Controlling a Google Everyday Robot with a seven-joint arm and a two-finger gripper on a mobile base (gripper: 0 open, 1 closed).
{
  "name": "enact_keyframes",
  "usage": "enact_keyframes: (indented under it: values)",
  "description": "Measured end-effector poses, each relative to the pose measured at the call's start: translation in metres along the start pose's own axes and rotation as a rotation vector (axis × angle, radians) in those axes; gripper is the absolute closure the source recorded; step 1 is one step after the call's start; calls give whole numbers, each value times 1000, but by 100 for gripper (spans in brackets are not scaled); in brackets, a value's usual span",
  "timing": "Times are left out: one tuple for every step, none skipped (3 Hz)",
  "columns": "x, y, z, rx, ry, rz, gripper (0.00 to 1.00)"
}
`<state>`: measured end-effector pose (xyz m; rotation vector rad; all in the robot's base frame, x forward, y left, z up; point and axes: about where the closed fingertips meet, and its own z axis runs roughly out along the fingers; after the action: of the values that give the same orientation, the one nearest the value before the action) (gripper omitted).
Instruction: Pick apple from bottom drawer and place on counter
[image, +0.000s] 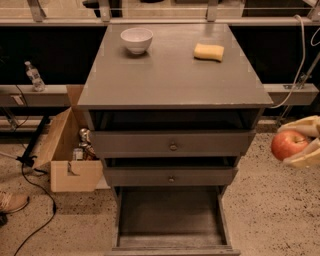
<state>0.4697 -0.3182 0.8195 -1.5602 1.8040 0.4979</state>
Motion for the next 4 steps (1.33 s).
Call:
enact_keyframes:
  values:
    - [-22, -24, -15, 66, 91, 95, 100]
    - [-23, -25, -12, 63, 89, 149, 100]
    - [-23, -25, -12, 63, 89, 149, 100]
    - [-38, -42, -16, 96, 85, 167, 100]
